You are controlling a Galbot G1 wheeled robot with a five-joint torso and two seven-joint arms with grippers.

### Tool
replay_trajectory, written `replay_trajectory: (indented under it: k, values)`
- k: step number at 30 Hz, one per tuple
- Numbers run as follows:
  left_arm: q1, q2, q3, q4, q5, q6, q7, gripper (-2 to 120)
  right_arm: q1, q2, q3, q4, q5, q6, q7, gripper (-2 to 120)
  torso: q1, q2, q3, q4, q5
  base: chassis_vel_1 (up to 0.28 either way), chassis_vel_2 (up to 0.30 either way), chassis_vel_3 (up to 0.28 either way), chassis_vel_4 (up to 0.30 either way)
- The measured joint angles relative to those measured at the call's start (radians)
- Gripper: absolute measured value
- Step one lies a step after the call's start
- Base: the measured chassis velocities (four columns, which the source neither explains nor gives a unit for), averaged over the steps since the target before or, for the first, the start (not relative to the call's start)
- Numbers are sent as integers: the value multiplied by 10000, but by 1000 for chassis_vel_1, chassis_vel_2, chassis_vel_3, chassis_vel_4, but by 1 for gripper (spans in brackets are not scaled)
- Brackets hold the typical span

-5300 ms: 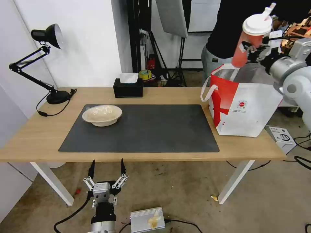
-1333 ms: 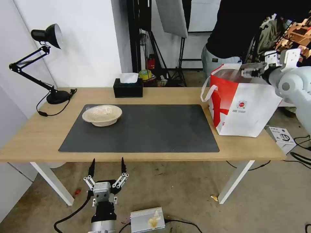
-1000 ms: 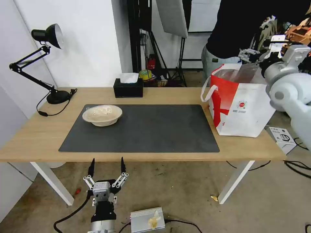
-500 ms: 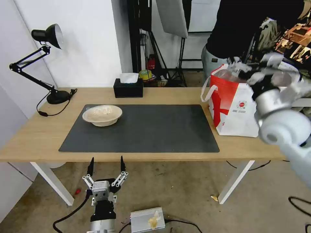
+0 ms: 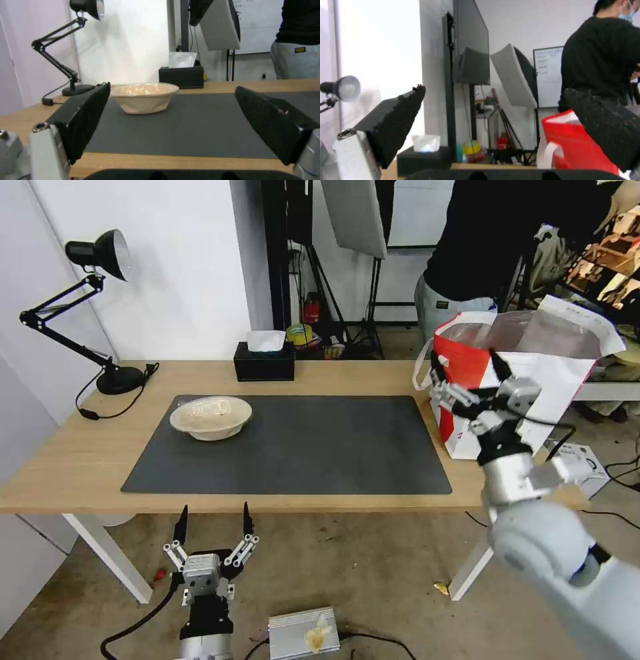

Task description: Pick up the trash from the table and place it into the takeout bag.

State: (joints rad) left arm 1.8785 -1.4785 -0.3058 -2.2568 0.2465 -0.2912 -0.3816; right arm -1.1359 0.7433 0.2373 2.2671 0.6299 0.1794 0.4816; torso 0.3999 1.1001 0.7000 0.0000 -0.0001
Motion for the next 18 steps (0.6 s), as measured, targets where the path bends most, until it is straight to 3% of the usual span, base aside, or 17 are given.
replay_trajectory:
  k: [5,9,18]
  values:
    - [-34,-13,7,13,1,8,4,100,-1029,46,58,588,-473,-197,333,100,0,1,0,1,0,0,0,0,0]
    - [-60,-18,35,60,18,19,5,100,-2189,243,271,1304,-943,-1300,1184,100,0,1,0,0,-1,0,0,0,0]
    - [-122,36,60,118,23,23,8,100,-4013,683,508,1723,-2082,-2521,2134,100,0,-1,-1,0,1,0,0,0,0]
